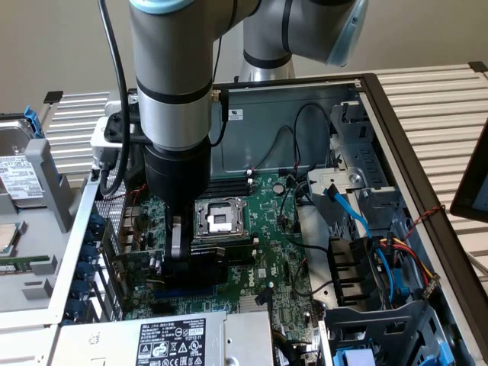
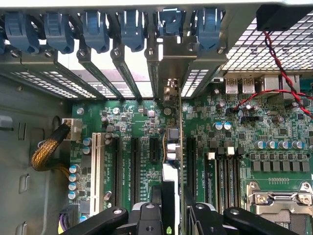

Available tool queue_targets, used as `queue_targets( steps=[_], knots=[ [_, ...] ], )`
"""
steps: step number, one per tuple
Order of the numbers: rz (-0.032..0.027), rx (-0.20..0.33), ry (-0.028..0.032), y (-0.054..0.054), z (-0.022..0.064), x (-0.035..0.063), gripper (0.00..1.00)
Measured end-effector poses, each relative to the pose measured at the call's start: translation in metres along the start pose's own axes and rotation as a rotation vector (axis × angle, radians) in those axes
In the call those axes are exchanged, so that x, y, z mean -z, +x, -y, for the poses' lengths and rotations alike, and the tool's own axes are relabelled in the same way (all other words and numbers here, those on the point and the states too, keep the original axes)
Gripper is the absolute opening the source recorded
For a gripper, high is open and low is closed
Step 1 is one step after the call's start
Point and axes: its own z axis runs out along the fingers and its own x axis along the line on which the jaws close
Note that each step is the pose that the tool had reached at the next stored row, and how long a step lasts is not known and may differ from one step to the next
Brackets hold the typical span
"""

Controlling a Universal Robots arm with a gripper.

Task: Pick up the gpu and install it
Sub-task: 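Insert the gpu into the slot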

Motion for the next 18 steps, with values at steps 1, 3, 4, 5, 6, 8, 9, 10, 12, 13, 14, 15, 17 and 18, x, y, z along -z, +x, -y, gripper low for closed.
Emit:
queue_targets(
  steps=[1,3,4,5,6,8,9,10,12,13,14,15,17,18],
  knots=[
    [0.0001,0.0,0.0001,0.0001,0.0,-0.0001,0.27],
    [0.0002,0.0,0.0002,0.0002,0.0,-0.0001,0.27],
    [0.0002,0.0,0.0001,0.0002,0.0,-0.0001,0.27],
    [0.0001,0.0,0.0,0.0003,0.0,0.0,0.27],
    [0.0001,0.0,0.0001,0.0003,0.0,0.0,0.27],
    [0.0,0.0,0.0,0.0003,0.0,0.0,0.27],
    [0.0,0.0,0.0,0.0004,0.0,0.0,0.27],
    [0.0,0.0,0.0,0.0004,-0.0001,0.0,0.27],
    [0.0006,0.0,0.0004,0.0009,-0.0001,-0.0004,0.27],
    [0.0004,0.0,0.0003,0.0009,-0.0001,-0.0003,0.27],
    [0.0002,0.0,0.0001,0.0009,-0.0001,-0.0001,0.27],
    [0.0002,0.0,0.0001,0.0009,-0.0001,-0.0001,0.27],
    [0.0001,0.0,0.0001,0.001,-0.0001,-0.0001,0.27],
    [0.0001,0.0,0.0,0.001,-0.0001,-0.0001,0.27]
  ],
)
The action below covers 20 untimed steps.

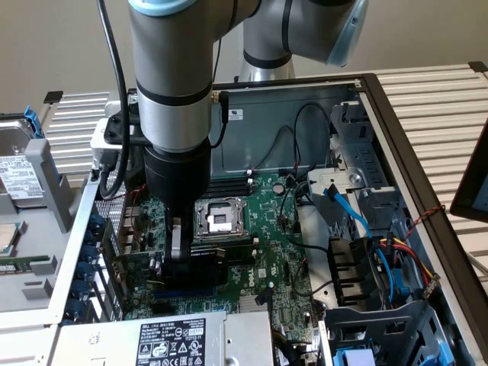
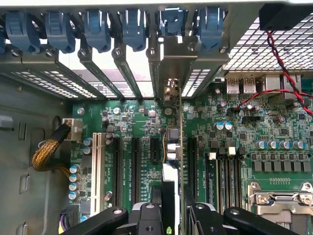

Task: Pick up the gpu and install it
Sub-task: 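Insert the gpu into the slot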

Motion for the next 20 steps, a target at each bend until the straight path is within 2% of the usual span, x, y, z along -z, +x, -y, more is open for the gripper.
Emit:
queue_targets(
  steps=[20],
  knots=[
    [-0.0006,0.0,-0.0001,0.0005,0.0001,-0.0003,0.27]
  ],
)
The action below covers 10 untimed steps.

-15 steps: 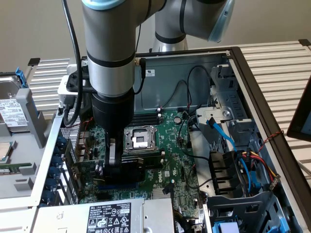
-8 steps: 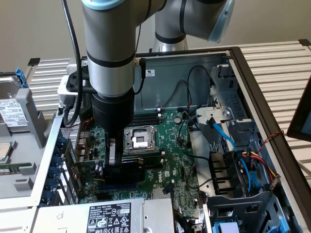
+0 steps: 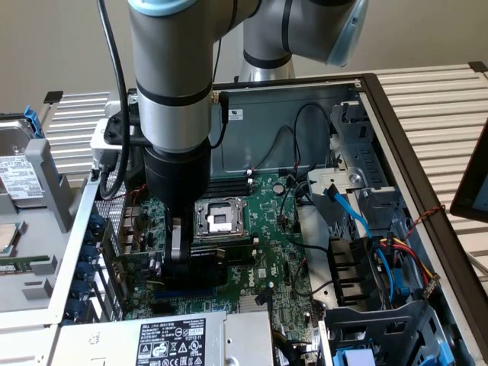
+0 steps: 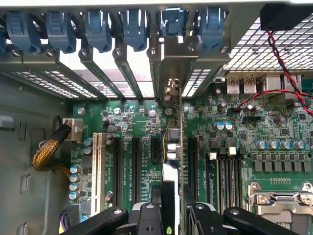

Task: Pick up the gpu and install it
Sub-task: 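Insert the gpu into the slot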

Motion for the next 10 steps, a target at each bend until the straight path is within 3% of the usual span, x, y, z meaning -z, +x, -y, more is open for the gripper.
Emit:
queue_targets(
  steps=[10],
  knots=[
    [0.0002,0.0,0.0001,-0.0001,0.0,-0.0002,0.27]
  ],
)
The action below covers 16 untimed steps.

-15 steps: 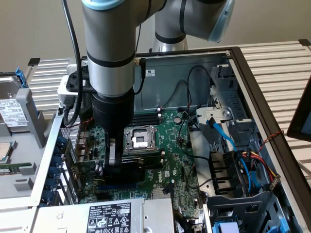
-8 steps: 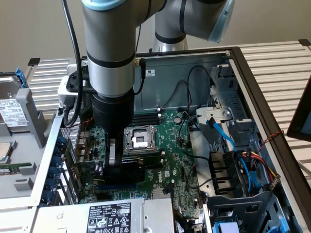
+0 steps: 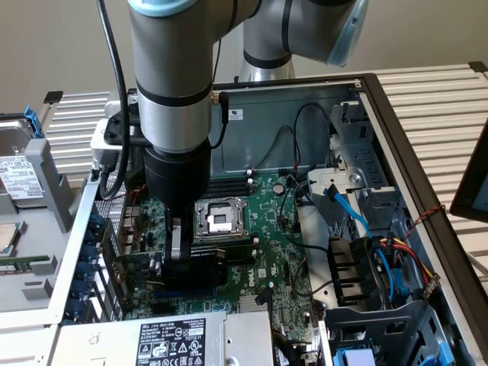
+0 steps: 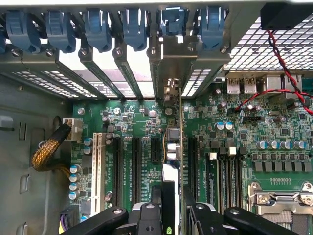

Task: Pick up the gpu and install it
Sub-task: 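Insert the gpu into the slot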

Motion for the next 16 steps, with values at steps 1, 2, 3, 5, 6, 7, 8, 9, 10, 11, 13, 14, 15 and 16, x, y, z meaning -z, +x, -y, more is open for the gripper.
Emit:
queue_targets(
  steps=[1,2,3,5,6,7,8,9,10,11,13,14,15,16],
  knots=[
    [0.0,0.0,0.0,0.0,0.0,0.0,0.27],
    [0.0,0.0,0.0,0.0,0.0,0.0,0.27],
    [0.0001,0.0,0.0001,0.0,0.0,0.0,0.27],
    [0.0003,0.0,-0.0001,0.0003,0.0003,0.0,0.27],
    [0.0002,0.0,0.0,0.0003,0.0003,0.0,0.27],
    [0.0001,0.0,0.0,0.0004,0.0003,0.0,0.27],
    [0.0,0.0,0.0,0.0005,0.0004,0.0,0.27],
    [0.0001,0.0,0.0,0.0005,0.0004,0.0,0.27],
    [0.0,0.0,0.0,0.0005,0.0004,0.0,0.27],
    [0.0,0.0,-0.0001,0.0006,0.0006,0.0001,0.27],
    [-0.0001,0.0,-0.0001,0.0006,0.001,0.0001,0.27],
    [0.0,0.0,0.0,0.0006,0.001,0.0001,0.27],
    [0.0,0.0,0.0,0.0006,0.001,0.0001,0.27],
    [0.0,0.0,0.0001,0.0006,0.001,0.0001,0.27]
  ],
)
